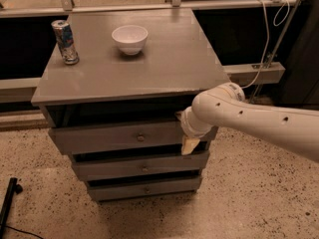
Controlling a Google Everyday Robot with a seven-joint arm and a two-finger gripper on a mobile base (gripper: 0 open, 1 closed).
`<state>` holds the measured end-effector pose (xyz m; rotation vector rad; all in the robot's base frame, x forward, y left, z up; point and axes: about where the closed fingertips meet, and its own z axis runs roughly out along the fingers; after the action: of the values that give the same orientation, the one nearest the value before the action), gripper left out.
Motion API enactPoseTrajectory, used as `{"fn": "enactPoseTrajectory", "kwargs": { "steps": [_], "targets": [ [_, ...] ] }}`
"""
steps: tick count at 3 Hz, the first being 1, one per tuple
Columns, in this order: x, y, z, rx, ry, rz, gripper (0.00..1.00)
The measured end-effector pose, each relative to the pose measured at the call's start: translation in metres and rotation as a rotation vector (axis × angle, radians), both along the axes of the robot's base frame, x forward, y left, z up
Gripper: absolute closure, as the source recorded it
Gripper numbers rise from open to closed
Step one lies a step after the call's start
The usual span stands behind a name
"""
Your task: Open top drawer
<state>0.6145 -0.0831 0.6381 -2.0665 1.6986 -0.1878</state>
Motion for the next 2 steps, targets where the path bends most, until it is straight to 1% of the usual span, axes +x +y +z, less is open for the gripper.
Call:
{"fn": "enactPoseTrajectory", "kwargs": {
  "steps": [1,2],
  "targets": [
    [-0.011,0.005,0.016,0.033,0.02,0.025,0.42],
    [-0.025,0.005,0.027,0.085,0.06,0.044,0.73]
  ]
}}
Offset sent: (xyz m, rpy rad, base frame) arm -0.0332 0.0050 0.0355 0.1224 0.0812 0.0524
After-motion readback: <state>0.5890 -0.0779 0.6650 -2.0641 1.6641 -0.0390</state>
